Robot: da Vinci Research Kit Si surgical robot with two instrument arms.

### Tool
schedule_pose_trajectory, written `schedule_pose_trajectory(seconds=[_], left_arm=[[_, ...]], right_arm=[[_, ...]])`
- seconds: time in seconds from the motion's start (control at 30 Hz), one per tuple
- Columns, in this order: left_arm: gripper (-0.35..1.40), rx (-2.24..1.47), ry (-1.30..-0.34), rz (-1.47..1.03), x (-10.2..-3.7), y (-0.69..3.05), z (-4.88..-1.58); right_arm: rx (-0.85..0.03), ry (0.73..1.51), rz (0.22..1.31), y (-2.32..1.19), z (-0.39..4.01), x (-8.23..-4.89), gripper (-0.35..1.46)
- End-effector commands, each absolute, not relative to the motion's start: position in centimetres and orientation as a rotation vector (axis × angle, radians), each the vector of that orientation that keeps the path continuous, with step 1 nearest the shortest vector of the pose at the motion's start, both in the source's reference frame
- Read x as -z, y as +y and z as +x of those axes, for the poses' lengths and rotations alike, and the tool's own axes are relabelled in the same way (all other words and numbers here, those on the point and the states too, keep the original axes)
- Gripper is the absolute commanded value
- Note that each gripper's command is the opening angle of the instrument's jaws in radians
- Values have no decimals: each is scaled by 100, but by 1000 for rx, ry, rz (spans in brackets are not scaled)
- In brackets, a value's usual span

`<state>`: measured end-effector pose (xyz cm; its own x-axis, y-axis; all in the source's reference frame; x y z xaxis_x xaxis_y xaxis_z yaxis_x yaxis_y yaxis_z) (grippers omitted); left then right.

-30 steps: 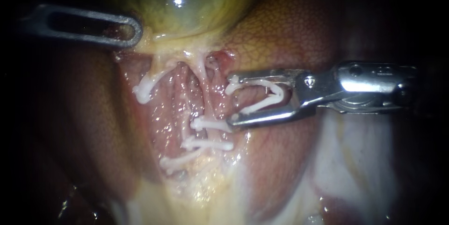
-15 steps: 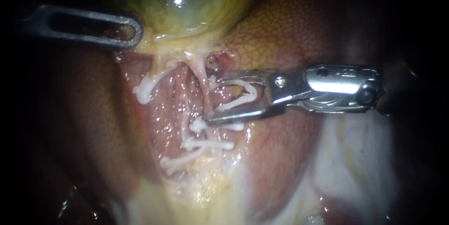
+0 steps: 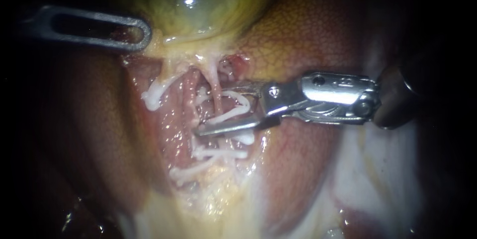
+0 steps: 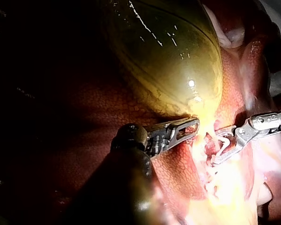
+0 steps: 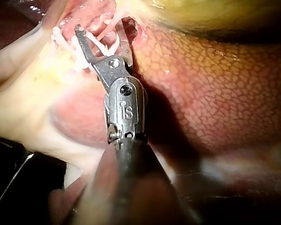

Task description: Clipping third clip right tube

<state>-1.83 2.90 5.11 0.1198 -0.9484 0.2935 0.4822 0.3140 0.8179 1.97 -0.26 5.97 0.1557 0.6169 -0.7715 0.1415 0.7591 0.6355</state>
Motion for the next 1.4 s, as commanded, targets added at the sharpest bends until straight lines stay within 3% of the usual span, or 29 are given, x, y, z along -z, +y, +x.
schedule_pose_trajectory(seconds=[0.03,0.27,0.5,0.73,1.27,1.33,1.4], left_arm=[[-35,1150,-933,623,-511,290,-183],[-35,1150,-933,623,-510,290,-183],[-35,1150,-933,623,-510,290,-183],[-35,1150,-933,623,-510,290,-183],[-35,1150,-933,623,-510,290,-183],[-35,1150,-933,623,-510,290,-183],[-35,1150,-933,623,-510,290,-183]], right_arm=[[-379,1419,680,-25,197,-596,42],[-389,1490,707,-11,193,-574,42],[-404,1499,723,-2,190,-549,38],[-410,1502,729,-1,188,-543,29],[-487,1473,805,-1,189,-541,-20],[-491,1471,810,-1,189,-542,-35],[-495,1469,814,-1,189,-543,-35]])
